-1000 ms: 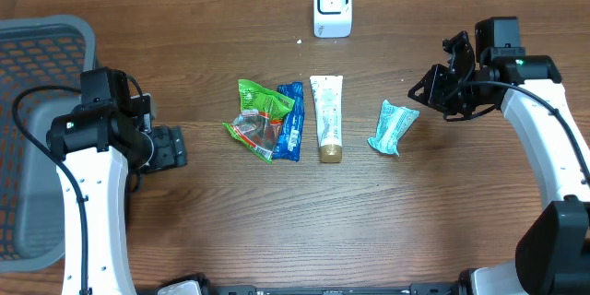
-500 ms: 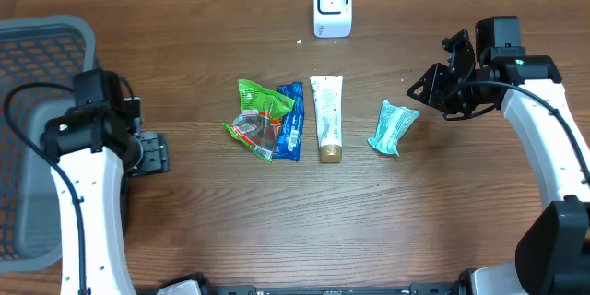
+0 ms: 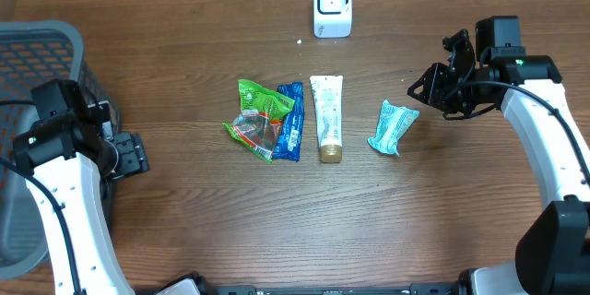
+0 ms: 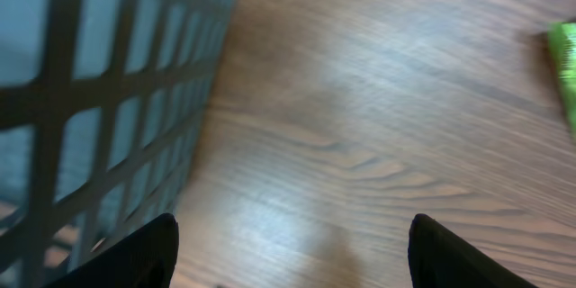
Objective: Scan the item barcode
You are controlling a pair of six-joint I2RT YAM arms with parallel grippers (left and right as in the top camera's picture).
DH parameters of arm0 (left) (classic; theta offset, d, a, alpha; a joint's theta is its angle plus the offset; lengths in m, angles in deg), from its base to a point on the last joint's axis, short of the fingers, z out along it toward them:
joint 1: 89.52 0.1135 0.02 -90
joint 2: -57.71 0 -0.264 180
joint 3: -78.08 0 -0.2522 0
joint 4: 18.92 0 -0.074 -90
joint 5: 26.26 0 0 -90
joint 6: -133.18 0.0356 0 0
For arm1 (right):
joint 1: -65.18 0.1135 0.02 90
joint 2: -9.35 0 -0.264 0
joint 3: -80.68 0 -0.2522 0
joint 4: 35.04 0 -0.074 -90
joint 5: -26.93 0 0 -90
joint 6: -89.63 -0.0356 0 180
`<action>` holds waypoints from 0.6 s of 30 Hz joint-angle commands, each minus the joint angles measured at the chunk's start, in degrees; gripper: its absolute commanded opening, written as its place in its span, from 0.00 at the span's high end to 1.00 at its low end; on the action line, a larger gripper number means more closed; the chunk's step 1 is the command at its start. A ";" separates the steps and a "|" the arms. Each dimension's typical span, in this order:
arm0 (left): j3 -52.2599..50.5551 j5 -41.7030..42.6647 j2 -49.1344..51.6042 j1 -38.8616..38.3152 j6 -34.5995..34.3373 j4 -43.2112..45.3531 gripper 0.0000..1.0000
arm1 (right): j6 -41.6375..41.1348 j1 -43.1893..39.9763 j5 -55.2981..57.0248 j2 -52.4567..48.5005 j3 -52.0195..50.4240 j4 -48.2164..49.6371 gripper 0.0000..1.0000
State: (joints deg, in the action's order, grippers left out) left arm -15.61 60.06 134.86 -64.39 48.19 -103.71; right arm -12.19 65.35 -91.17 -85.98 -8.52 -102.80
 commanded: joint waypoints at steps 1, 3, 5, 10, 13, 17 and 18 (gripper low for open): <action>-0.02 9.27 -0.17 -0.87 6.29 1.16 0.27 | 0.31 0.26 0.20 -0.59 -0.15 0.37 0.72; -0.02 14.34 -0.17 -2.23 9.68 1.97 0.28 | 0.31 0.26 0.20 -0.59 -0.15 0.37 0.72; -0.02 17.40 -0.17 -4.13 10.71 3.06 0.28 | 0.31 0.26 0.17 -0.59 -0.15 0.37 0.72; -0.02 20.68 -0.17 -11.08 9.07 6.58 0.27 | 0.33 0.26 0.22 -0.59 -0.15 0.37 0.71; -0.02 20.65 -0.15 -15.30 5.62 8.57 0.00 | 0.31 0.26 0.35 -1.18 -0.15 0.39 0.69; -0.02 20.39 -0.04 -19.30 4.33 10.84 0.00 | 0.26 0.26 0.59 -2.97 -0.15 0.17 0.67; -0.02 20.17 -0.02 -19.91 4.11 11.23 0.01 | 0.26 0.31 0.59 -3.54 -0.17 0.02 0.68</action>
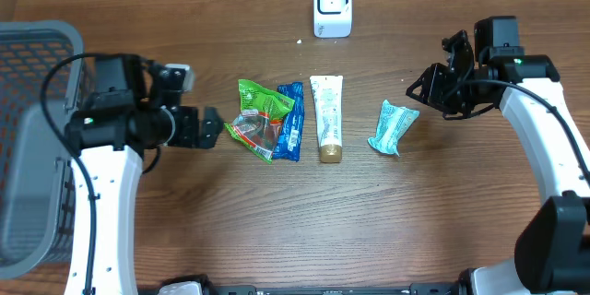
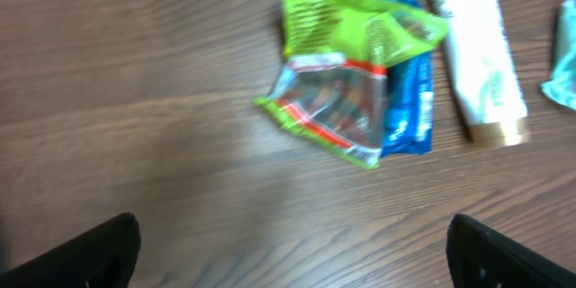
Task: Scan the item barcode
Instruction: 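Lower the right gripper onto the tissue pack and grasp it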
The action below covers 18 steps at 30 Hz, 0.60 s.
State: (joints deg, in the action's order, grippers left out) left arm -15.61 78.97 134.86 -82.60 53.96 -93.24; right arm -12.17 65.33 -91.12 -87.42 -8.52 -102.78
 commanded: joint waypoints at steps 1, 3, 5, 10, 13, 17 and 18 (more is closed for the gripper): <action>-0.02 1.18 0.00 -2.14 -1.66 1.09 0.00 | 0.24 0.46 0.55 -2.45 -0.17 -0.24 0.68; -0.02 1.20 0.02 -2.47 -1.79 1.38 0.00 | 0.22 0.87 0.55 -3.15 -0.17 -0.59 0.74; -0.02 1.33 0.04 -2.45 -2.75 1.27 0.00 | 0.26 1.73 0.57 -3.69 -0.20 -0.83 0.88; -0.04 1.33 0.04 -2.45 -4.24 1.22 0.01 | 0.26 4.39 1.64 -5.22 -0.24 -2.34 0.96; -0.04 1.33 0.04 -2.45 -4.22 1.25 0.00 | 0.22 5.84 2.93 -6.05 -1.99 -2.34 0.96; -0.04 1.22 0.04 -2.45 -4.17 1.25 0.00 | -0.26 6.19 2.93 -6.12 -7.04 1.29 0.96; -0.04 1.22 0.04 -2.45 -4.17 1.25 0.01 | -0.26 6.19 2.93 -6.12 -8.39 2.43 0.96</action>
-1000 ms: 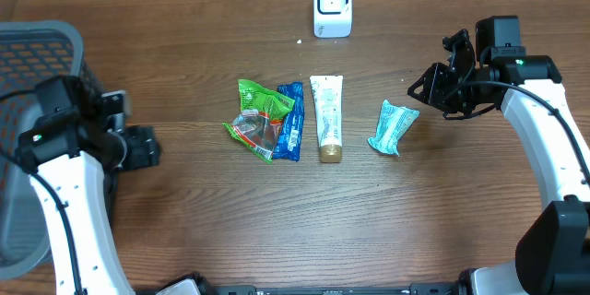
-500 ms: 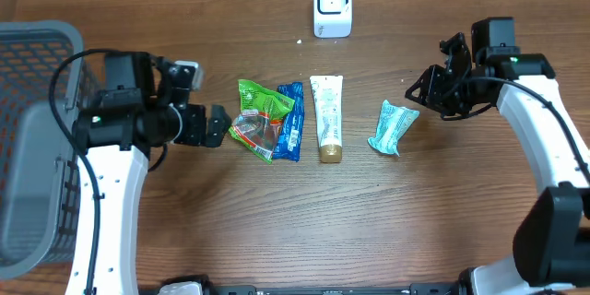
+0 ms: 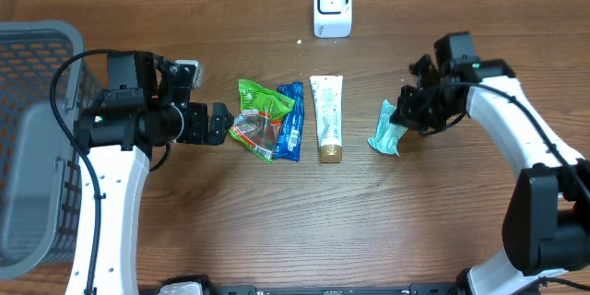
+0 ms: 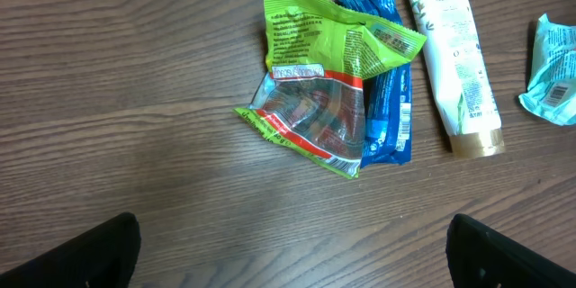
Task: Scan the item barcode
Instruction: 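Lower the right gripper onto the tissue pack and grasp it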
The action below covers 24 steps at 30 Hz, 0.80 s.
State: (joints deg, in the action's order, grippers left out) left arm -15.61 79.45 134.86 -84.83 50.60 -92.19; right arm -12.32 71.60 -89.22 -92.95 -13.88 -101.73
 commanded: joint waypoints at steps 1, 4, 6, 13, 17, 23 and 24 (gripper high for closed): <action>-0.04 0.74 0.04 -0.22 -0.81 0.20 0.00 | -0.09 -0.09 1.05 -0.59 -4.31 2.49 0.96; -0.04 0.74 0.04 -0.22 -0.81 0.20 0.00 | -0.02 -0.11 1.09 -0.59 -8.28 7.72 0.96; -0.04 0.76 0.04 -0.22 -0.81 0.20 0.00 | -0.09 -0.11 1.75 -0.59 -10.58 10.91 0.96; -0.04 0.74 0.04 -0.22 -0.81 0.20 0.00 | -1.81 -0.11 11.19 -0.63 -16.26 16.83 0.92; -0.04 0.74 0.04 -0.22 -0.81 0.20 0.00 | -1.84 -0.11 15.50 -0.63 -17.70 16.87 0.89; -0.04 0.66 0.04 -0.22 -0.81 0.20 0.01 | -1.79 -0.11 17.16 -0.63 -17.84 16.68 0.31; -0.04 0.68 0.04 -0.22 -0.81 0.20 0.00 | -1.79 -0.11 17.16 -0.63 -17.84 16.61 0.24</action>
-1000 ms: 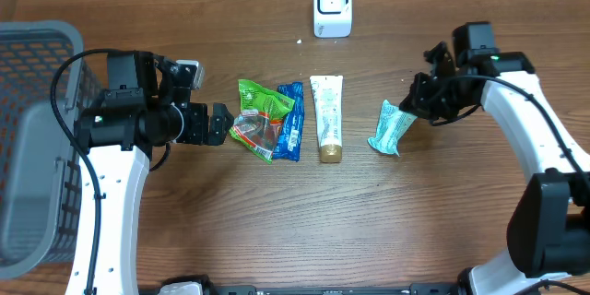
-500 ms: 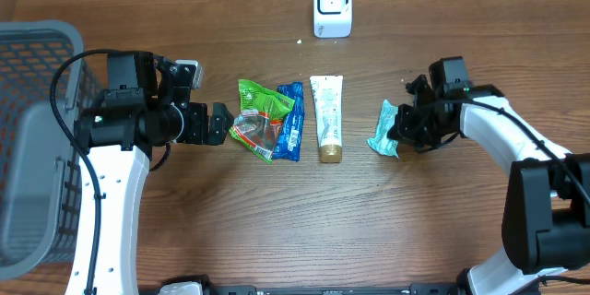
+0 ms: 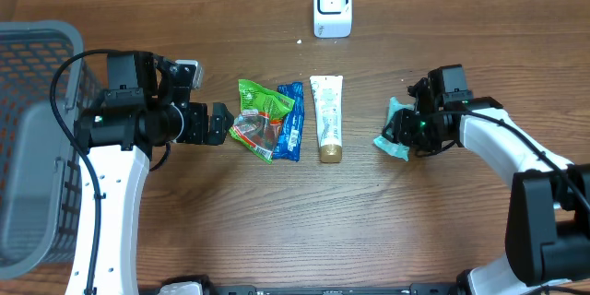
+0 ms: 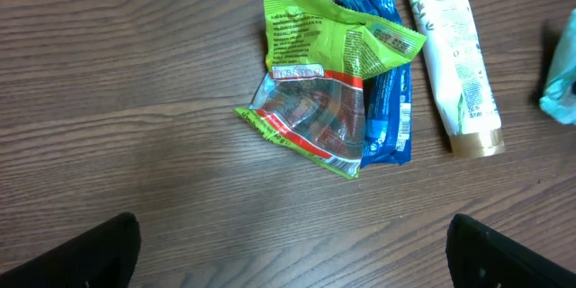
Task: Scan the item barcode
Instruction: 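Lower the right gripper onto the tissue pack and grasp it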
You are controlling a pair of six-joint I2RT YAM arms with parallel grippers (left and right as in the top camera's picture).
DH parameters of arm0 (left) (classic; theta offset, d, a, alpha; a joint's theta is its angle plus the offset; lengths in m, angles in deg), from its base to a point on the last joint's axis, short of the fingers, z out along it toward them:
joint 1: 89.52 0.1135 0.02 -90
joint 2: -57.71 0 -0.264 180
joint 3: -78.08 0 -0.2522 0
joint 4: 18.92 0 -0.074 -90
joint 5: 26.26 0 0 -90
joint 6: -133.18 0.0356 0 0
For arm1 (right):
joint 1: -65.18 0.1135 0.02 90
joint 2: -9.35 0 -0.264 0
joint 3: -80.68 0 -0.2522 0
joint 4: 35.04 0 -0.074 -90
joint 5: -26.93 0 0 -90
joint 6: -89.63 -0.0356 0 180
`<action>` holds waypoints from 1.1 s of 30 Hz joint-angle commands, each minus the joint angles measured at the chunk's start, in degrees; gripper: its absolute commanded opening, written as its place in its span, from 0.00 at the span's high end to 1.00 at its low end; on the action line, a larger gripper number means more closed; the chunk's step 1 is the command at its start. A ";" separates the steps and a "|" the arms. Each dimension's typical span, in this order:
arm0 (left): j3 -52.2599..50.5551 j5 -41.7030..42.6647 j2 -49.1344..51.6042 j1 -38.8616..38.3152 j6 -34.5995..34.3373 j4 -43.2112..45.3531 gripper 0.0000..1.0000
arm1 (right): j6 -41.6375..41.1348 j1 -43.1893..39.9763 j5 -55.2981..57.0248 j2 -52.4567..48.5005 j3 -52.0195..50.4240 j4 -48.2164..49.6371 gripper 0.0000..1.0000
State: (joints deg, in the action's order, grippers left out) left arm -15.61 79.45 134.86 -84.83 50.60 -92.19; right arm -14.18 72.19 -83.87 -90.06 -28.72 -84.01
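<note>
Several items lie in a row mid-table: a green snack packet (image 3: 261, 111) (image 4: 328, 81), a blue packet (image 3: 291, 122) (image 4: 389, 108), a white tube (image 3: 326, 115) (image 4: 454, 54) and a teal packet (image 3: 393, 145) (image 4: 562, 90). The white barcode scanner (image 3: 332, 5) stands at the far edge. My left gripper (image 3: 218, 123) (image 4: 292, 261) hangs open just left of the green packet, nothing between its fingers. My right gripper (image 3: 407, 129) is down on the teal packet and covers most of it. Whether it grips the packet is hidden.
A grey mesh basket (image 3: 28, 147) stands at the table's left edge, behind my left arm. A small white speck (image 3: 299, 41) lies left of the scanner. Bare wood stretches along the near side of the table (image 3: 304, 230).
My right gripper has come down and a little left, onto the teal packet, which has shifted slightly. My left arm and the other items have not moved.
My left gripper was first low beside the basket, and my right gripper was raised to the right of the teal packet. The left then stood open near the green packet and stayed there. The right was then over the teal packet, and now is on it.
</note>
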 commanded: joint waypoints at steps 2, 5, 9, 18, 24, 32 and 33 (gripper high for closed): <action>-0.04 0.66 0.04 -0.22 -0.81 0.20 0.01 | 0.07 -0.70 11.65 -3.52 -2.80 -1.44 0.19; -0.04 0.66 0.04 -0.22 -0.81 0.20 0.01 | 0.68 -0.70 8.15 -3.45 -0.74 -3.63 0.18; -0.04 0.66 0.04 -0.22 -0.81 0.20 0.01 | 2.32 -0.72 3.06 -3.23 6.99 -11.17 0.18; -0.04 0.68 0.04 -0.22 -0.81 0.20 0.01 | 8.57 -1.95 7.87 -2.16 27.63 -25.59 0.11; -0.04 0.66 0.04 -0.22 -0.81 0.20 0.01 | 17.70 -4.20 12.41 -3.87 27.58 -23.61 0.08; -0.04 0.66 0.04 -0.22 -0.81 0.20 0.01 | 30.67 -7.63 5.79 -10.40 27.43 -24.68 0.11; -0.04 0.66 0.04 -0.22 -0.81 0.20 0.01 | 32.06 -7.96 5.70 -11.54 27.43 -25.00 0.12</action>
State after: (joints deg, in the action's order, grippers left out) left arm -15.61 79.45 134.86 -84.85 50.60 -92.19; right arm 10.65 65.04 -75.63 -99.14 -1.13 -108.68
